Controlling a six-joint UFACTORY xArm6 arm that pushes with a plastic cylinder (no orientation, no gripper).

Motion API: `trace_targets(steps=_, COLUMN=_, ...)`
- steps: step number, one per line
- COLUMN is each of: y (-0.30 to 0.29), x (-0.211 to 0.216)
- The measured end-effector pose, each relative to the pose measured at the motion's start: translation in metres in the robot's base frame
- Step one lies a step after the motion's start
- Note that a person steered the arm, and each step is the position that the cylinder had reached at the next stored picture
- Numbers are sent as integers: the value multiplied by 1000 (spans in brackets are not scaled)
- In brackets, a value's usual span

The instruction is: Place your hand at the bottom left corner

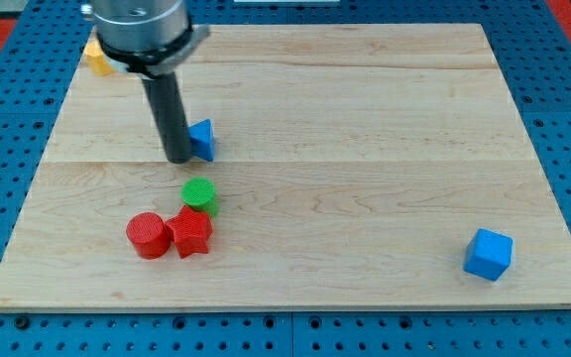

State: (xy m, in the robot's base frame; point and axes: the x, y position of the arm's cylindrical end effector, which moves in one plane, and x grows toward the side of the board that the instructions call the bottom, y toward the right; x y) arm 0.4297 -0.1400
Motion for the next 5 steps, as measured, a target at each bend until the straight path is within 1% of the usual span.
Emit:
trace_targets(steps=1, y=-49, x=-15)
trace_targets(steps=2, y=-72, x=-21)
trace_targets(steps=3, y=-77, x=-20)
trace_targets(steps=4, y=-70, x=38)
trace_targets(steps=5, y=-38, x=72)
